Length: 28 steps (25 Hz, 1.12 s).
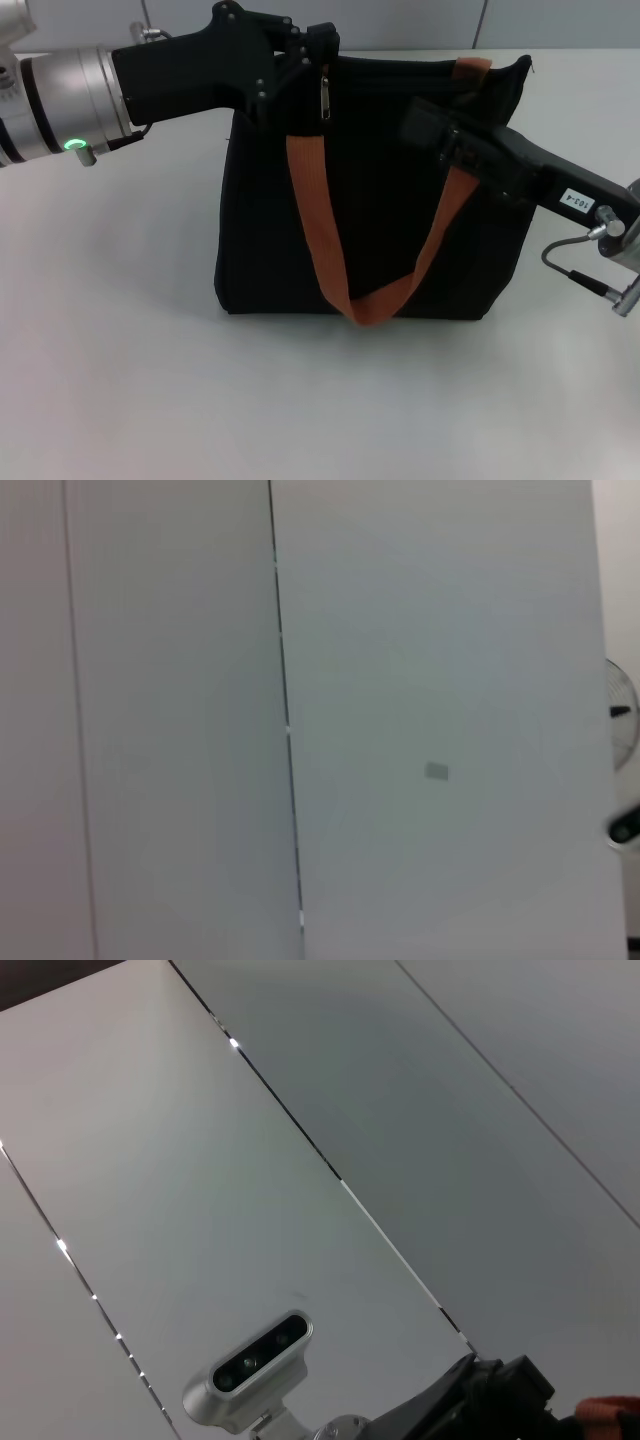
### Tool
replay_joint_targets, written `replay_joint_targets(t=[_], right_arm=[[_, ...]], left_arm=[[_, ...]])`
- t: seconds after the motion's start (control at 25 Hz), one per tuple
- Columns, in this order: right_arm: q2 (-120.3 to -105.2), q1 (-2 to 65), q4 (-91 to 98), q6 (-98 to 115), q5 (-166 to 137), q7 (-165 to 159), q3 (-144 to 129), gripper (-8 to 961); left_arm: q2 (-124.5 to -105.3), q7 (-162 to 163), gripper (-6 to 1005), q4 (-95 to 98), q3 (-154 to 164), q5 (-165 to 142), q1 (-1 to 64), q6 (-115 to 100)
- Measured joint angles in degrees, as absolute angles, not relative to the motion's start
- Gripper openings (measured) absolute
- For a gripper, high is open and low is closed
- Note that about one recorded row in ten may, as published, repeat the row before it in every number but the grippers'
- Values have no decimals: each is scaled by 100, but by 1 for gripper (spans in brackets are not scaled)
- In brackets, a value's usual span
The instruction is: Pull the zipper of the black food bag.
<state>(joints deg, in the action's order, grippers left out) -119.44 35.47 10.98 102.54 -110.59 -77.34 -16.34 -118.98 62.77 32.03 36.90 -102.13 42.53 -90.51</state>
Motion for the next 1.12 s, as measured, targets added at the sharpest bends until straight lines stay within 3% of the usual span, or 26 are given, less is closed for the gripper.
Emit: replay_joint_targets(t=[1.12], right_arm=[[-11962,4182,836,9299,-11024,-7610,-1903,384]], left_arm=[[-11917,6099,32,3140,4481,-9474,4281,-8876]])
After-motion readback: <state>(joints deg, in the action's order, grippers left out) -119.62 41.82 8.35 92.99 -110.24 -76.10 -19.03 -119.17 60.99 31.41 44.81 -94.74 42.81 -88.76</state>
